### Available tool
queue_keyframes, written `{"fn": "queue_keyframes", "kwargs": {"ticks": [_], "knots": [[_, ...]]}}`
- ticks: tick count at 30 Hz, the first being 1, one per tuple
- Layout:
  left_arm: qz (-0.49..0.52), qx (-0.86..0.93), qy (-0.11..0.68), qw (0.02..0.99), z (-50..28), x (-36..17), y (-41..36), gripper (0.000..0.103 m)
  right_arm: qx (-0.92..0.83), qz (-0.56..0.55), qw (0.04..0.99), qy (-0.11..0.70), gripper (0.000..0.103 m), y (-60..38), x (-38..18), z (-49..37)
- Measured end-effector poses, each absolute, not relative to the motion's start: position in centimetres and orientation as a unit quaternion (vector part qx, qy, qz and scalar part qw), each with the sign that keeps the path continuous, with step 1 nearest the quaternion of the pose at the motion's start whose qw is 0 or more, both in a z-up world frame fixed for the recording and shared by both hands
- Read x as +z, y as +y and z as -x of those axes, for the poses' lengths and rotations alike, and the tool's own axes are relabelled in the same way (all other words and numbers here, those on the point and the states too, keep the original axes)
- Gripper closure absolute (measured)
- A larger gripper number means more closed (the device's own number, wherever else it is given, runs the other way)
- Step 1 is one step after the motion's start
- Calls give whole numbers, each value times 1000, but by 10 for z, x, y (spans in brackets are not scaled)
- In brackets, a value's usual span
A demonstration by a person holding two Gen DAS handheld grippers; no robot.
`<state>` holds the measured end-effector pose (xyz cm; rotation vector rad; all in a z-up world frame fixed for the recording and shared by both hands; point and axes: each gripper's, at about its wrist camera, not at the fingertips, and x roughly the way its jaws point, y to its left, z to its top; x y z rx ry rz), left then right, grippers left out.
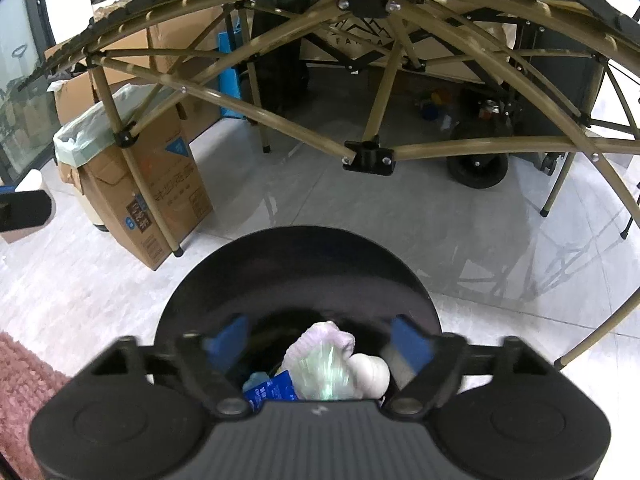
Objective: Collect trash
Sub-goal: 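Lower the clear plastic bag into the bin and open the right tool, then lower the white foam wedge into the bin and open the left tool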
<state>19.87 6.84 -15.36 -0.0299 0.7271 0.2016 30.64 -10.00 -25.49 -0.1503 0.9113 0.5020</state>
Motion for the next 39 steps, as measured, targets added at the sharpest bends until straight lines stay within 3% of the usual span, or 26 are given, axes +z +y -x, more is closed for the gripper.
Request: {"fn": "queue_keyframes", "kwargs": {"ticks": [3, 39], "knots": [[15, 100, 358, 928, -201, -155, 68, 72, 238, 70, 864, 439, 0, -101, -254, -306], [-11, 37, 397, 917, -250, -181, 19, 72, 134, 69, 868, 473, 0, -161, -245, -304]]}}
